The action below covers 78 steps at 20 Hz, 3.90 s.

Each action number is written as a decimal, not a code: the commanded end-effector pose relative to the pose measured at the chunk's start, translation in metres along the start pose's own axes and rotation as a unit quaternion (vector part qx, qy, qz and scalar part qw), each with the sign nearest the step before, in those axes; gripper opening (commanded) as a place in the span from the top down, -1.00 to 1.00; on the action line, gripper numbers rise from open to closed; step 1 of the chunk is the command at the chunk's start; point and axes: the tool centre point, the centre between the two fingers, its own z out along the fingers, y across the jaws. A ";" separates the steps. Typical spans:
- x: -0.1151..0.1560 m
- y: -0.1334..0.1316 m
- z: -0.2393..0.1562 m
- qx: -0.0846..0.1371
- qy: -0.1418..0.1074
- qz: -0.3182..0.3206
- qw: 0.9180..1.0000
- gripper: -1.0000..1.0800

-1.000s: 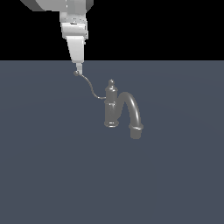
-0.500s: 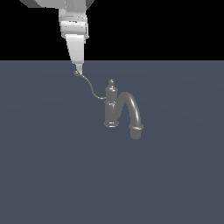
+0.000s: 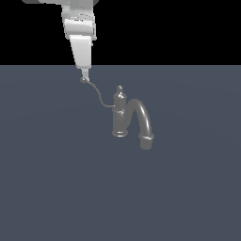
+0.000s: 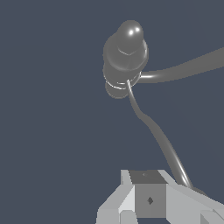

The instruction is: Turn on the faucet by rotating a designated handle.

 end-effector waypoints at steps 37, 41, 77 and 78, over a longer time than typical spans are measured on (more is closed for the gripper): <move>0.061 0.101 -0.001 -0.002 0.000 0.001 1.000 1.00; 0.072 0.114 -0.001 -0.003 0.000 0.000 1.000 1.00; 0.190 0.070 -0.001 -0.002 0.000 -0.008 1.000 1.00; 0.193 0.068 -0.001 -0.002 0.000 -0.008 1.000 1.00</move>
